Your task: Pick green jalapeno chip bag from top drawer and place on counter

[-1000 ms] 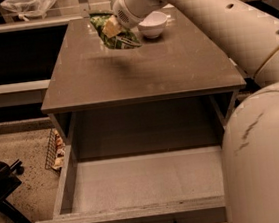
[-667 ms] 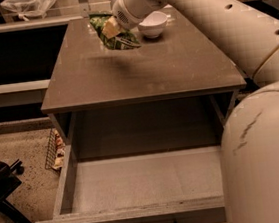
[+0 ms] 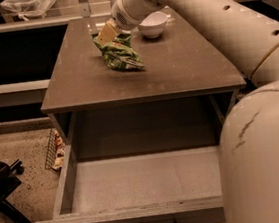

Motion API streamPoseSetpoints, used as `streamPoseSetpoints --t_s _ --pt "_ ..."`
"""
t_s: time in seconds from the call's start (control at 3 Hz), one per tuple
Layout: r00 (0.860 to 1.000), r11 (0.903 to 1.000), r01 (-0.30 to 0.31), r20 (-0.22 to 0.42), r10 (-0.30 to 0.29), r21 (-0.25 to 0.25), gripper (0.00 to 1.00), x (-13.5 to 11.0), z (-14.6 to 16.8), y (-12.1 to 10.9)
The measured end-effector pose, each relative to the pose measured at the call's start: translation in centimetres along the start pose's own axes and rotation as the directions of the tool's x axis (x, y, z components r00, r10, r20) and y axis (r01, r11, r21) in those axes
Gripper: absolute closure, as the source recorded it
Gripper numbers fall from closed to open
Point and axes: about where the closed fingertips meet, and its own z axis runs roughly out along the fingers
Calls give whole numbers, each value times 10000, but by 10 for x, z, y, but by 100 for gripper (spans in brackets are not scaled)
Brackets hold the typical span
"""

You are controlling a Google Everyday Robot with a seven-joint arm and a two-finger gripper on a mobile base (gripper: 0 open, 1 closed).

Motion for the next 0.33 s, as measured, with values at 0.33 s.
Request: streamPoseSetpoints --t_s 0.33 --pt "10000 10000 3 -21 -3 -39 0 1 3 2"
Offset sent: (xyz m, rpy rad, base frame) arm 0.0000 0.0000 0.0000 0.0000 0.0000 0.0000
